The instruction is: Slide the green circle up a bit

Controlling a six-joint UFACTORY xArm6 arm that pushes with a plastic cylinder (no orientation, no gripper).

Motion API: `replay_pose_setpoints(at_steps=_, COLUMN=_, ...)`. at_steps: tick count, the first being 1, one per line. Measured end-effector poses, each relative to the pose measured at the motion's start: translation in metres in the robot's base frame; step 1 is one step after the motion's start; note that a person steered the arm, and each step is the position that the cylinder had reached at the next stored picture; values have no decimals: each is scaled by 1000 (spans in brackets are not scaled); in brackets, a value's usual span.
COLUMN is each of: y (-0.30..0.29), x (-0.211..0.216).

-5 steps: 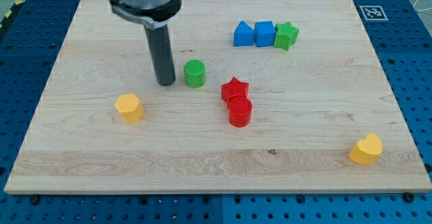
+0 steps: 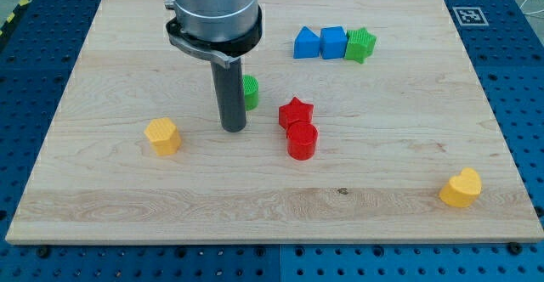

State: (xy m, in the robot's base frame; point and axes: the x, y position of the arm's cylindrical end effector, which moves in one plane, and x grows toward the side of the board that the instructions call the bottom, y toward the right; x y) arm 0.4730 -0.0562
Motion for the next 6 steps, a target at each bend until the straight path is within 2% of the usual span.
replay_pose_setpoints(at_steps=2, y=0, x=-30)
replay_pose_setpoints(at_steps=6, y=2, x=-50)
